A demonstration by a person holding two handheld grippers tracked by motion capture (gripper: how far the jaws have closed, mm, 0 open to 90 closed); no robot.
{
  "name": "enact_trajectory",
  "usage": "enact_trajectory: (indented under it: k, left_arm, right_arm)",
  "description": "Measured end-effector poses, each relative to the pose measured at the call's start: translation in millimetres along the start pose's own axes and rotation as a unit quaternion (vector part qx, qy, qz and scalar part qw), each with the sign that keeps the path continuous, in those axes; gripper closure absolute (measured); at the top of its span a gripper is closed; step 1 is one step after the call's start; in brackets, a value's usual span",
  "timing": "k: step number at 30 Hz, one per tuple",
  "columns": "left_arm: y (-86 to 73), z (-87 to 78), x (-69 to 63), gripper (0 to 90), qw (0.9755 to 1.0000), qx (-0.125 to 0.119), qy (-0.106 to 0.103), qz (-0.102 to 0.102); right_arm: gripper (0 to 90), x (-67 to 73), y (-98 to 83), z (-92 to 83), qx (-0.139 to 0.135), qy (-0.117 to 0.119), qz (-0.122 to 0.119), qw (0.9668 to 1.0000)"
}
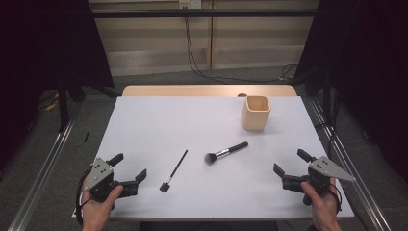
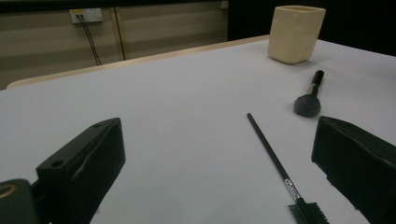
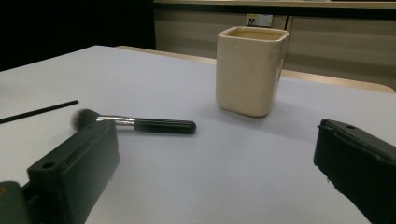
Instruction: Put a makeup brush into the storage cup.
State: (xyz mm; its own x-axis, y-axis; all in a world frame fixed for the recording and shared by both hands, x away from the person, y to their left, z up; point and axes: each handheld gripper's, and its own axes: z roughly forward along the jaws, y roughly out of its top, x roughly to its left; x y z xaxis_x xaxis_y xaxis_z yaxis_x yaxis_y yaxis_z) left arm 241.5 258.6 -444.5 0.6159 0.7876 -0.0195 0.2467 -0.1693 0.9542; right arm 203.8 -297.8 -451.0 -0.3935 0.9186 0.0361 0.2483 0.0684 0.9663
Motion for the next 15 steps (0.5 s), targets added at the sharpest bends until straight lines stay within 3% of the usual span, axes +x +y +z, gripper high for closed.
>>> enact_trajectory:
  k: [7, 10, 15]
  left_arm:
    - [0.8, 0.9, -0.6, 2.9, 0.9999, 0.006, 0.005, 0.007]
    - [1.4, 2.0, -2.4, 3.1, 1.0000, 0.003, -0.007, 0.001]
    - [3.3, 2.2, -5.0, 3.2, 0.9999, 0.007, -0.012, 0.010]
  right_arm:
    - [0.0, -1.8, -0.8, 1.2, 0.002, 0.003, 0.000, 1.0000]
    - [0.0, -2.2, -1.1, 1.8, 0.001, 0.004, 0.008, 1.0000]
    - [0.0, -2.3, -1.4, 1.0, 0.001, 0.007, 0.010, 0.9999]
